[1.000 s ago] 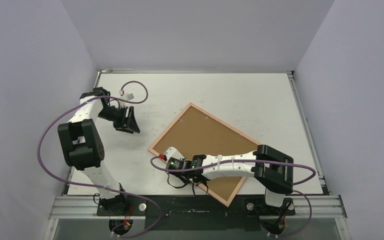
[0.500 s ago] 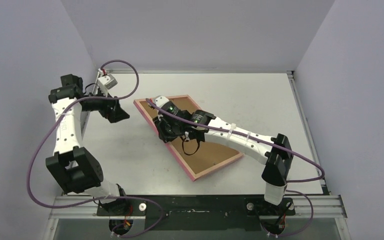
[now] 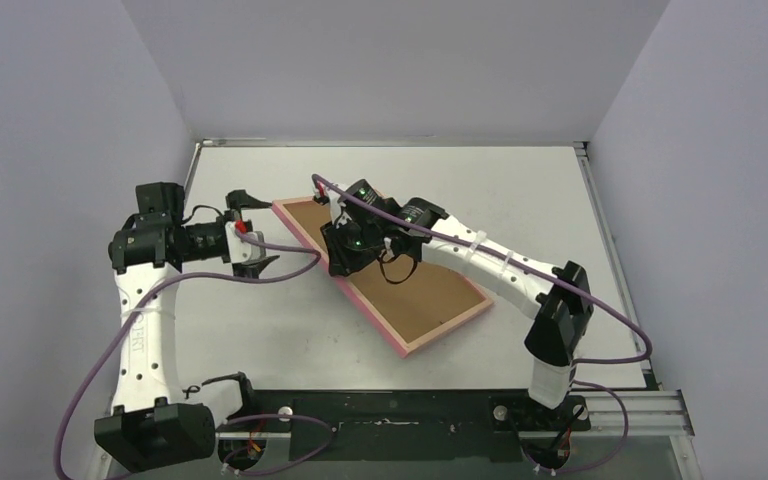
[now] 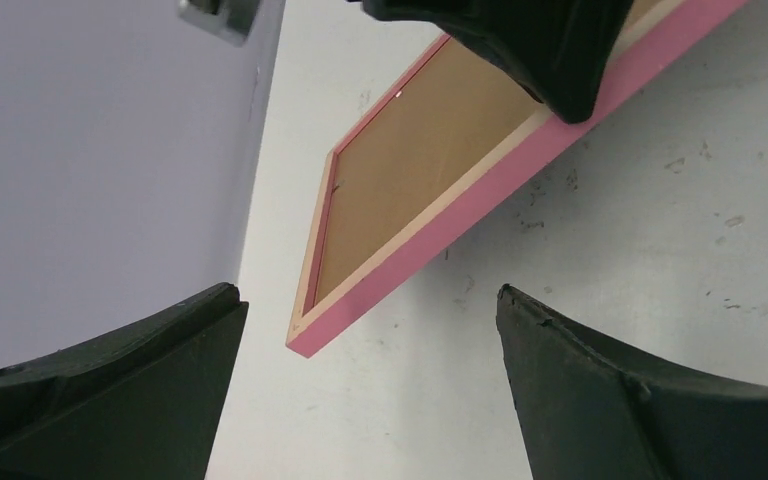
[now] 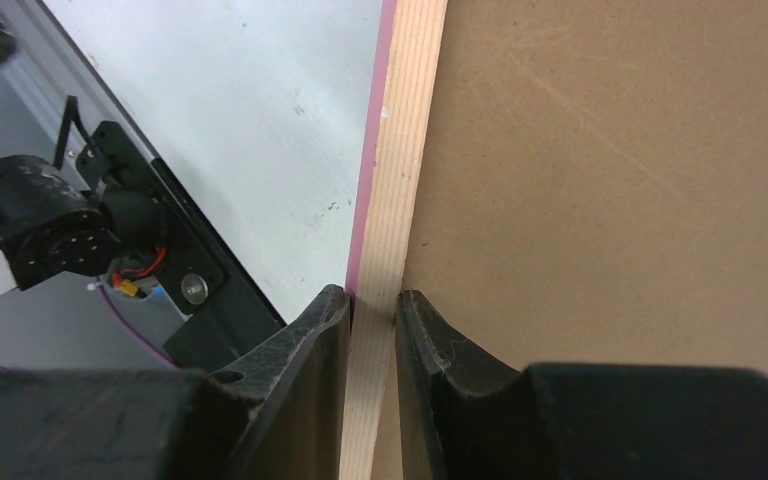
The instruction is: Put the photo into the frame
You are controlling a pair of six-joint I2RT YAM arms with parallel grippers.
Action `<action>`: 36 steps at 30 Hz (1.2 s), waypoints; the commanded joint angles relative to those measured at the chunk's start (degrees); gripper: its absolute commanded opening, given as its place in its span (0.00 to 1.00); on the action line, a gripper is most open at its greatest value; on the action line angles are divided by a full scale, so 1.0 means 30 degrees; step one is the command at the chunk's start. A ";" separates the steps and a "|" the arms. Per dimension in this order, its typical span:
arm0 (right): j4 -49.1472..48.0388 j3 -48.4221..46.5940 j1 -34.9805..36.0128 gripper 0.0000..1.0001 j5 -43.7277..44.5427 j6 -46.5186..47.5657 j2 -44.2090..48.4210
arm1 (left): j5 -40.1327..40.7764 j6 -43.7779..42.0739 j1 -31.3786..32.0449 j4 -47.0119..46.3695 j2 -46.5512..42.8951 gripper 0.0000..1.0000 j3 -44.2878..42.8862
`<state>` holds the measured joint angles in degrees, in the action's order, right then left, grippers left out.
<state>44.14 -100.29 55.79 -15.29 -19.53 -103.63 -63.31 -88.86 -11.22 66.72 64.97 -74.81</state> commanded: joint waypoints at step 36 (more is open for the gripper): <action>0.2976 -0.5920 -0.2179 0.81 -0.1712 0.3090 0.2073 | 0.8696 -0.5273 0.7848 -0.4354 0.1191 0.00 -0.0022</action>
<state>49.45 -111.79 50.11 -26.11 -17.02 -100.75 -35.83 -107.59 12.40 54.33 69.58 -70.81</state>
